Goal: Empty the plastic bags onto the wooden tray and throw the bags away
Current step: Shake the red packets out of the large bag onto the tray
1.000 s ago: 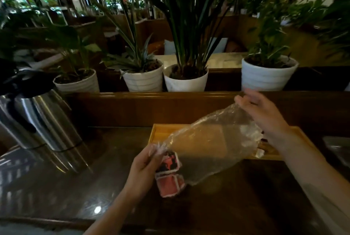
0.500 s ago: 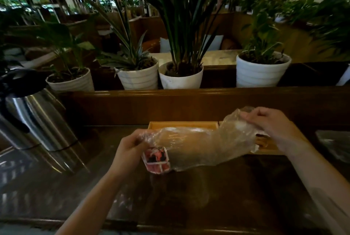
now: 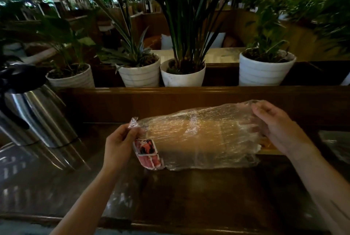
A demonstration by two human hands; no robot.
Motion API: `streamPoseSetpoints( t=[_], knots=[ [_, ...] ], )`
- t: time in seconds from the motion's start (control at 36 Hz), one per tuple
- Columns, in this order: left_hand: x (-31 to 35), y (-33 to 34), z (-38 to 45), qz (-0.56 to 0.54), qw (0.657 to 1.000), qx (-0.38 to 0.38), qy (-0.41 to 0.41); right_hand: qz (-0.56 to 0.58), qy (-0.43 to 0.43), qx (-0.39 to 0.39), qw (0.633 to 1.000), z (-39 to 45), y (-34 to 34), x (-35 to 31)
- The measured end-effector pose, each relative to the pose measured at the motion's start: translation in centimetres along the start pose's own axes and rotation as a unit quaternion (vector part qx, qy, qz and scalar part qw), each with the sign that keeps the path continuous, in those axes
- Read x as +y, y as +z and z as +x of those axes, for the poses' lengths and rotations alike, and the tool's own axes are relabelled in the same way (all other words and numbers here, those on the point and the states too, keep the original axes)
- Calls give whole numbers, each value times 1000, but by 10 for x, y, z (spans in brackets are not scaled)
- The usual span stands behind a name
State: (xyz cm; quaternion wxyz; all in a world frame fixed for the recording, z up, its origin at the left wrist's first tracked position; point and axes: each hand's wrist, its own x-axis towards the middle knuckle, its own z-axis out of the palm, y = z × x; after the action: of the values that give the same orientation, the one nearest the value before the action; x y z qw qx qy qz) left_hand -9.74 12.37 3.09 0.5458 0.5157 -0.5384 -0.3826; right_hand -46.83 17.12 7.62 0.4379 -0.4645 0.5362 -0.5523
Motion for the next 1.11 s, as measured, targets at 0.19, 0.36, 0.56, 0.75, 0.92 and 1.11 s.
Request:
streamPoseSetpoints(
  t=[0.19, 0.36, 0.56, 0.75, 0.92, 1.11],
  knots=[
    [-8, -5, -1, -14, 1000, -2, 5, -122, -43, 35, 991, -4, -1, 16],
    [-10, -1, 2, -11, 1000, -15, 12, -204, -60, 191, 958, 3, 9, 37],
    [-19, 5, 2, 5, 1000, 16, 20, -141, -84, 152, 975, -8, 21, 36],
    [-20, 8, -5, 13, 1000, 22, 12, -45, -36, -13, 998, -15, 26, 30],
    [-36, -4, -16, 0, 996, -80, -34, -67, -43, -41, 996, -23, 31, 20],
    [-54, -27, -18, -32, 979, -158, -127, -11, -4, -95, 995, -14, 27, 25]
  ],
)
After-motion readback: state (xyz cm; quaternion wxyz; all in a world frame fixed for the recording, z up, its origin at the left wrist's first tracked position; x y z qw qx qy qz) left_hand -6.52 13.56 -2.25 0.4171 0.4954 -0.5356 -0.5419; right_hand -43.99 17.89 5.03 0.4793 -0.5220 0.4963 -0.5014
